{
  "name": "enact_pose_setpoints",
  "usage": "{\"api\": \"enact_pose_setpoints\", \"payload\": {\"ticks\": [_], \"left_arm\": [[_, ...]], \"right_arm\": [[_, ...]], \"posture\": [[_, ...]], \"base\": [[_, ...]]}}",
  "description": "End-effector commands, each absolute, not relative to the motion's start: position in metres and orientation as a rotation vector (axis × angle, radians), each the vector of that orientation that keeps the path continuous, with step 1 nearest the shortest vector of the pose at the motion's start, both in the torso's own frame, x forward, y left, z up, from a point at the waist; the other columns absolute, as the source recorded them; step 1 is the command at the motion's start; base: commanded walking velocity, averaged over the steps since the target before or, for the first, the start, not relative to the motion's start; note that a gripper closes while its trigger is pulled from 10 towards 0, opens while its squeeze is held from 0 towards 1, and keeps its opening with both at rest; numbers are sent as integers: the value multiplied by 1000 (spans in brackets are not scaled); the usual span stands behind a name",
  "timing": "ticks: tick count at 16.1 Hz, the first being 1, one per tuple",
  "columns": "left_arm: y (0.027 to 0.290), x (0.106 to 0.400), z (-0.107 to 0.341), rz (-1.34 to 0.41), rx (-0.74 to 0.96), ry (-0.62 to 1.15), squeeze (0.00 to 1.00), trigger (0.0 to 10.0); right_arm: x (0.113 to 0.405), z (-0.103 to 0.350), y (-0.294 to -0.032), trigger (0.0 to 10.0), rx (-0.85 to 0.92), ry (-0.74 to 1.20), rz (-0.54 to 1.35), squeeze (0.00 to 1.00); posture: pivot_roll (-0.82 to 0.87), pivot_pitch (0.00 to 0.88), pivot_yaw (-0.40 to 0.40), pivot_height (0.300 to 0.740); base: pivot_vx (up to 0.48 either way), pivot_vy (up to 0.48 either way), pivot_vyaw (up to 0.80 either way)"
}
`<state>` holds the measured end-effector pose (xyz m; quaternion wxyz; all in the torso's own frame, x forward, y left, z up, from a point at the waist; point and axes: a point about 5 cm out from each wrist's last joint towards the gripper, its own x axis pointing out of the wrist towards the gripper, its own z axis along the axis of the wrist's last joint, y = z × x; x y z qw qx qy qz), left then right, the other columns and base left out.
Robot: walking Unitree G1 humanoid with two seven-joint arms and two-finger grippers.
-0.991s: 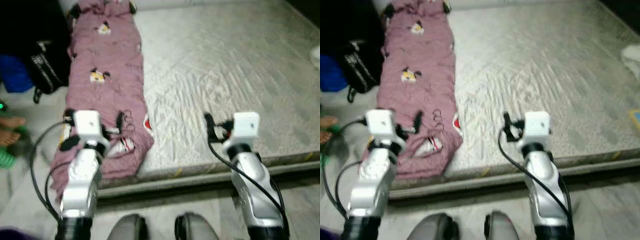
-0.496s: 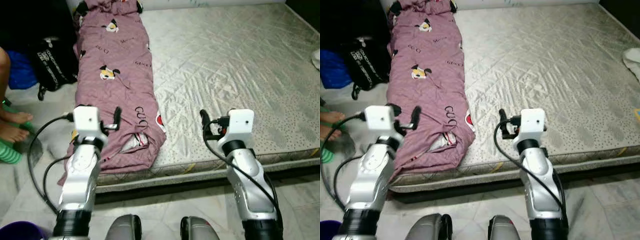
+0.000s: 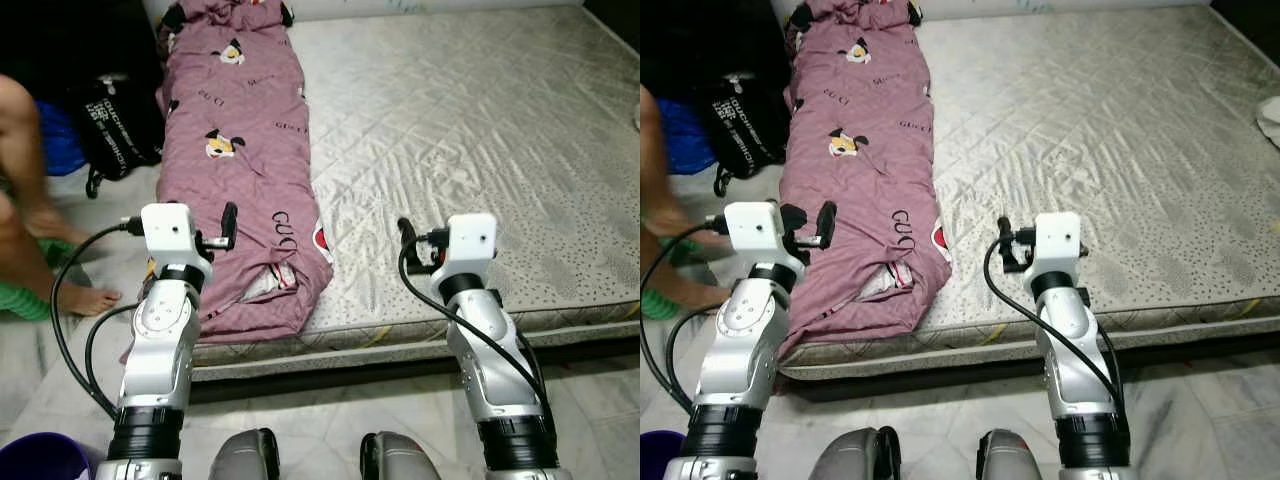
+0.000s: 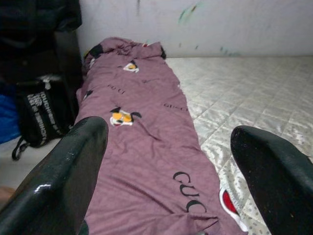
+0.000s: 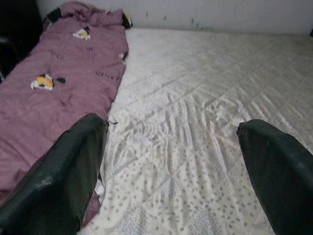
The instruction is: Clean up the room
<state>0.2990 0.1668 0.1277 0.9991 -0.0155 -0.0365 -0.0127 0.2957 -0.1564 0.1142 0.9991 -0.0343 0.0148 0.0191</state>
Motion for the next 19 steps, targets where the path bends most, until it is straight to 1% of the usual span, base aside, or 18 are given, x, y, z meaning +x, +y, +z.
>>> {"api": "enact_pose_setpoints", "payload": {"ticks": [1,2,5,7,9,11,14,19], "left_arm": [[167,299,122,-37,-14,-60,0,10000],[169,298,114,-13,-16,-43,0,10000],[170,289,103,21,-31,-9,0,10000],[172,288,103,-22,-10,-6,0,10000],[173,292,102,-32,-27,10,0,10000],[169,292,100,-48,-43,16,0,10000],[159,289,98,-73,-38,15,0,10000],[165,288,99,-57,-42,20,0,10000]], "right_arm": [[303,123,-160,10000,-66,3,39,0],[306,125,-158,10000,-84,-1,71,0],[303,116,-158,10000,-94,18,81,0],[299,106,-151,10000,-75,37,75,0],[299,105,-152,10000,-61,36,53,0],[296,103,-153,10000,-68,40,51,0],[292,99,-159,10000,-90,52,50,0],[288,97,-155,10000,-91,64,67,0]], "posture": [[-53,42,-1,740],[-54,52,-17,740],[-38,89,-9,740],[-28,112,27,740],[-34,130,33,740],[-51,140,29,740],[-56,144,24,740],[-55,206,17,740]], "base": [[0,0,0],[0,0,0],[0,0,0],[0,0,-800],[0,0,-600],[0,476,0],[0,0,0],[0,0,0]]}}
